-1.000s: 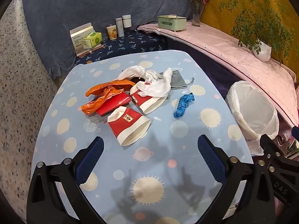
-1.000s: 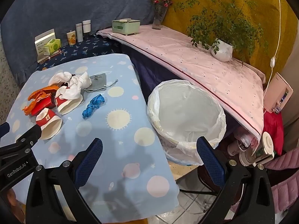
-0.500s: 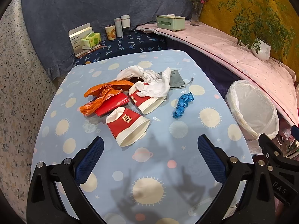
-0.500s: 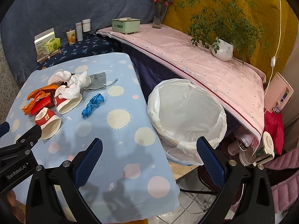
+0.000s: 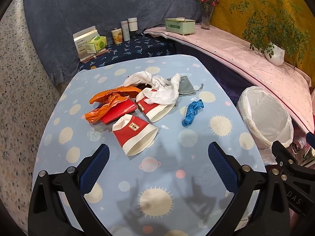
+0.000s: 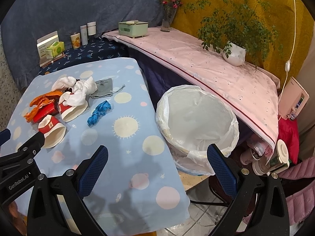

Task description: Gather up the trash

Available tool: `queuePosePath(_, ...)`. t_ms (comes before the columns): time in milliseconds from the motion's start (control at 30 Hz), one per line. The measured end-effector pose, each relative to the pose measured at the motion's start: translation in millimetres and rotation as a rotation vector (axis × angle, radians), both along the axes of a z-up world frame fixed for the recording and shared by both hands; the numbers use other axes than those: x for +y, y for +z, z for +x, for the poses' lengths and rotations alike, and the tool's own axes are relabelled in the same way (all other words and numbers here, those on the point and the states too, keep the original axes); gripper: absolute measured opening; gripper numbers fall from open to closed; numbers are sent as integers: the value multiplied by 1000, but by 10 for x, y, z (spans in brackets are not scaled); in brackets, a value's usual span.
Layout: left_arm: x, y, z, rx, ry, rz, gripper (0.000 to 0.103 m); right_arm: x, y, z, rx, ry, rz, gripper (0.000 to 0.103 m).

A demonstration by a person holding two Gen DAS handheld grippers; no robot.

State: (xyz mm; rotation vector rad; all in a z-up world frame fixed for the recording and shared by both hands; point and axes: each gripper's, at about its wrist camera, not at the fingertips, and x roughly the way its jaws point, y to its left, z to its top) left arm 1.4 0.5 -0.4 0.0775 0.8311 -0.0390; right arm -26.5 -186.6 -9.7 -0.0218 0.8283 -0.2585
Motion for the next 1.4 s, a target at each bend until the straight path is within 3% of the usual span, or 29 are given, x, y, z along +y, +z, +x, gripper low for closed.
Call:
queuePosePath(300,35,12,-20,-8,8,-6,96,20,11,-8,-8,9,8,96)
queuePosePath(467,58,49,-92,-62,25,-18,96,12,16,-22,-11,6,12,96)
queuePosePath(1400,0,10,-37,-22,-1,-19,96,-27,13,5,-10,0,10,96)
